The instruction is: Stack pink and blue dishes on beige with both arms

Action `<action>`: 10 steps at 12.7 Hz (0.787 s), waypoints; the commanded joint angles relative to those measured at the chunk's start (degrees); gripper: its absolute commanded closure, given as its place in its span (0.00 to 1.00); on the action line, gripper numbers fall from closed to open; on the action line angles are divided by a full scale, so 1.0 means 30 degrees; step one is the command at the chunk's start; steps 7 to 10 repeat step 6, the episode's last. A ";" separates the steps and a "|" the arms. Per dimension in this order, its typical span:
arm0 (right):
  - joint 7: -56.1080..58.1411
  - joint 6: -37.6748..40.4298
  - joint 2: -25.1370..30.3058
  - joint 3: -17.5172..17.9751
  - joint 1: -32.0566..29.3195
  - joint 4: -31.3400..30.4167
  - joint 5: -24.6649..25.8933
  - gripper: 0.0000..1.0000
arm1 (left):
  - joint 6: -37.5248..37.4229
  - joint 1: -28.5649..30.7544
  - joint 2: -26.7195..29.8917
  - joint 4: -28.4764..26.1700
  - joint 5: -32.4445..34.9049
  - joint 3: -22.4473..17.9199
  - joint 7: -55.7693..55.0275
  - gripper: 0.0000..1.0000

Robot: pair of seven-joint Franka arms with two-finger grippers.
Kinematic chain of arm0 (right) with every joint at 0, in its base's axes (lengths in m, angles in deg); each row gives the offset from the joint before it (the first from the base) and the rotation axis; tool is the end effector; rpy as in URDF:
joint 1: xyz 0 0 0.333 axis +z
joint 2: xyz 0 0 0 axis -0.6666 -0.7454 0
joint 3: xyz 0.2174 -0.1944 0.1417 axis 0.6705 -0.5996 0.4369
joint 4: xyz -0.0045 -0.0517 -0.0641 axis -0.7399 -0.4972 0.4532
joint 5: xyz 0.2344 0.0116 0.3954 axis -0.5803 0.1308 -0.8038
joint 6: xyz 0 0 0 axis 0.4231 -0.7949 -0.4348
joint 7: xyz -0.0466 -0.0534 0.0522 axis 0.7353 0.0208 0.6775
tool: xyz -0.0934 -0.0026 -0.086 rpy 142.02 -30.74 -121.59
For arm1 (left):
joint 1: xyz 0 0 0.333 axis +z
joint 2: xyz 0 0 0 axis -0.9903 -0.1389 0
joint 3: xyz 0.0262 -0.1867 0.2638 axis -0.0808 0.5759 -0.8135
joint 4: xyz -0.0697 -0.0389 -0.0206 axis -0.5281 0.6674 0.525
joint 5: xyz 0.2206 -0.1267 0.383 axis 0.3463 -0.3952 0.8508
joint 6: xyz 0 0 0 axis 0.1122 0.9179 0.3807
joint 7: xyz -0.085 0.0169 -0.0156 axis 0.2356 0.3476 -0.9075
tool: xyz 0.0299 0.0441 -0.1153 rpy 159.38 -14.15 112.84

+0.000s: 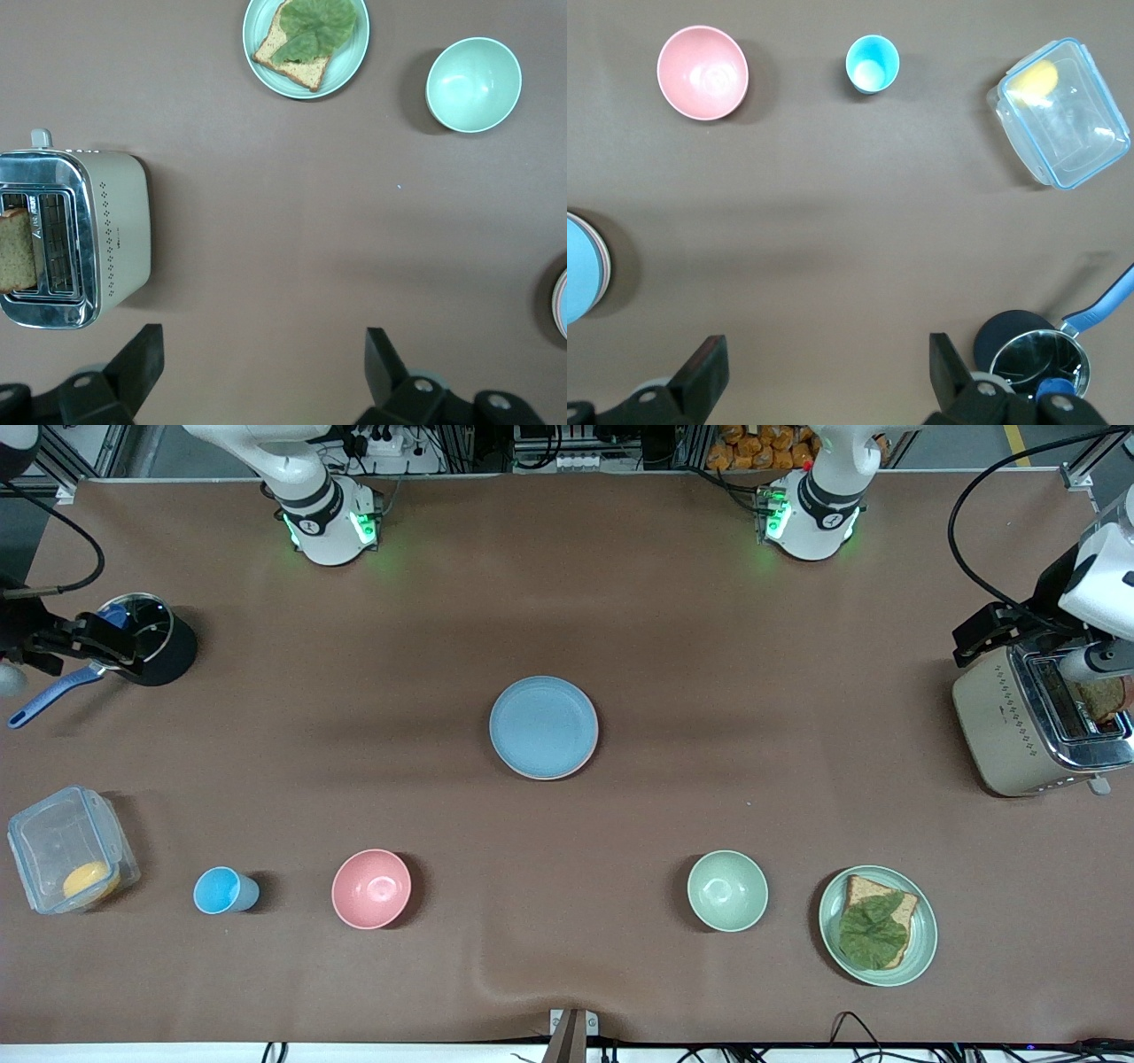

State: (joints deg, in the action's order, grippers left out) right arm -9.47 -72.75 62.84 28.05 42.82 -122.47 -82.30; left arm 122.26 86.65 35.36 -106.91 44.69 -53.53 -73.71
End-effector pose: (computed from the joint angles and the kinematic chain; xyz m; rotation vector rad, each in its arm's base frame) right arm 0.6243 -0.0152 0.6190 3.1215 -0.0259 -0.0417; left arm 0.6178 -0.0605 0.6240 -3.0746 -0.1848 -0.0065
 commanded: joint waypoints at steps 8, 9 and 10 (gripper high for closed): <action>-0.0474 -0.0125 0.0798 0.0236 -0.0251 -0.0595 0.0103 0.00 | -0.0933 0.0299 0.0212 0.0782 -0.0689 0.0000 0.0421 0.00; -0.0474 -0.0125 0.0798 0.0236 -0.0251 -0.0595 0.0103 0.00 | -0.0933 0.0299 0.0212 0.0782 -0.0689 0.0000 0.0421 0.00; -0.0474 -0.0125 0.0798 0.0236 -0.0251 -0.0595 0.0103 0.00 | -0.0933 0.0299 0.0212 0.0782 -0.0689 0.0000 0.0421 0.00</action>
